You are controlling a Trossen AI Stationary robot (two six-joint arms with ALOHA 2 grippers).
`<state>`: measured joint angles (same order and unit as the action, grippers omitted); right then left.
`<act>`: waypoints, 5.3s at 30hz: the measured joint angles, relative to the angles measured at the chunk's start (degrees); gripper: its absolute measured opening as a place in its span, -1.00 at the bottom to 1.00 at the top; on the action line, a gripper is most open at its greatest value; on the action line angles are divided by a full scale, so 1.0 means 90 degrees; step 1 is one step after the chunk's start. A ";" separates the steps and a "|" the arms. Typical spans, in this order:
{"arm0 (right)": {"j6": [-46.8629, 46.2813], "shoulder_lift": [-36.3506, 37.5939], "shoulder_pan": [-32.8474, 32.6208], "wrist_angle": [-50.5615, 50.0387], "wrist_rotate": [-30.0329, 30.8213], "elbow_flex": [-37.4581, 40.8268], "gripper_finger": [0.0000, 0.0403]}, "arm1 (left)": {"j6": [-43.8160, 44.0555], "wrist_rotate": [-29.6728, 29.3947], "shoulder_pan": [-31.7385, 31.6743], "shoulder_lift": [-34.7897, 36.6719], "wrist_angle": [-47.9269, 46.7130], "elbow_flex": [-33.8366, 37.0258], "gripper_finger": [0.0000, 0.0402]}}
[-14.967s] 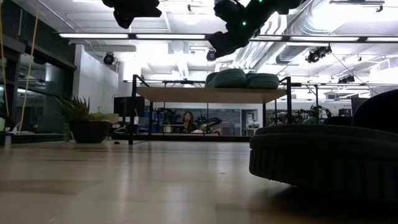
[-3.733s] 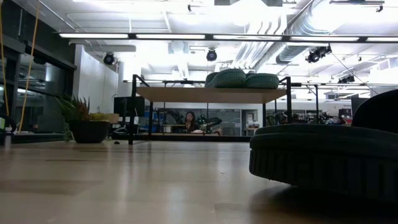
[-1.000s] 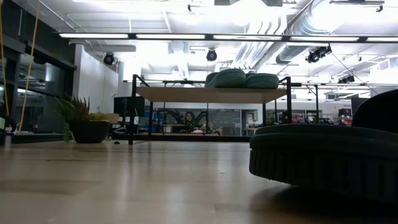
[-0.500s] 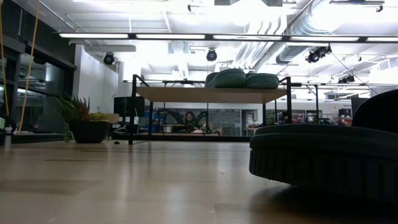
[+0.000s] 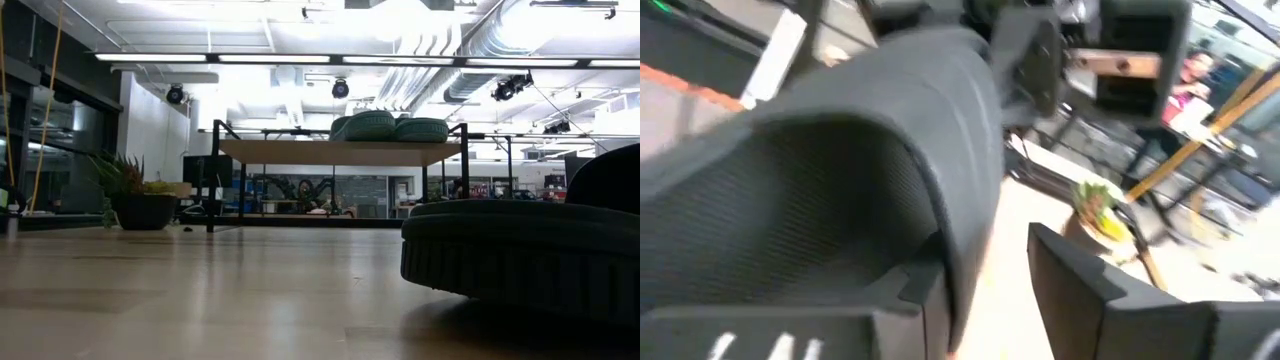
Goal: Pick and place slides into the shelf
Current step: Put the top black slide on the shelf
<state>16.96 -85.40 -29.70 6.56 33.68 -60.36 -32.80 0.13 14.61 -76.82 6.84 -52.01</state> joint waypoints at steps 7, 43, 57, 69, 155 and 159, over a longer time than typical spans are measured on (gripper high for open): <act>-0.0186 0.0007 0.0005 -0.0491 0.0636 0.0000 -0.35 | 0.0000 -0.0541 0.0003 0.0015 -0.0218 0.0000 -0.86; -0.1710 0.0872 -0.0876 -0.2901 0.2933 0.0000 -0.35 | 0.0737 -0.3043 0.0005 0.0029 -0.1644 -0.0576 -0.83; -0.2361 0.0872 -0.0869 -0.3683 0.3256 0.0000 -0.35 | 0.0841 -0.5523 0.0844 0.0063 -0.1891 -0.0938 -0.81; -0.2390 0.0872 -0.0869 -0.3678 0.3253 0.0000 -0.35 | 0.0816 -0.7828 0.1253 0.0068 -0.1980 -0.0947 -0.80; -0.2736 0.0867 -0.0602 -0.3746 0.2711 0.0000 -0.35 | 0.3865 -0.8348 -0.2015 -0.1362 -0.4284 -0.0903 -0.81; -0.2738 0.0867 -0.0602 -0.3746 0.2709 0.0000 -0.35 | 0.3889 -0.8231 -0.2084 -0.1358 -0.4304 -0.0903 -0.81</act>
<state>-7.68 -77.60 -35.11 -27.15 58.06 -60.36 2.21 -73.95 -4.14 -89.03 -31.90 -60.14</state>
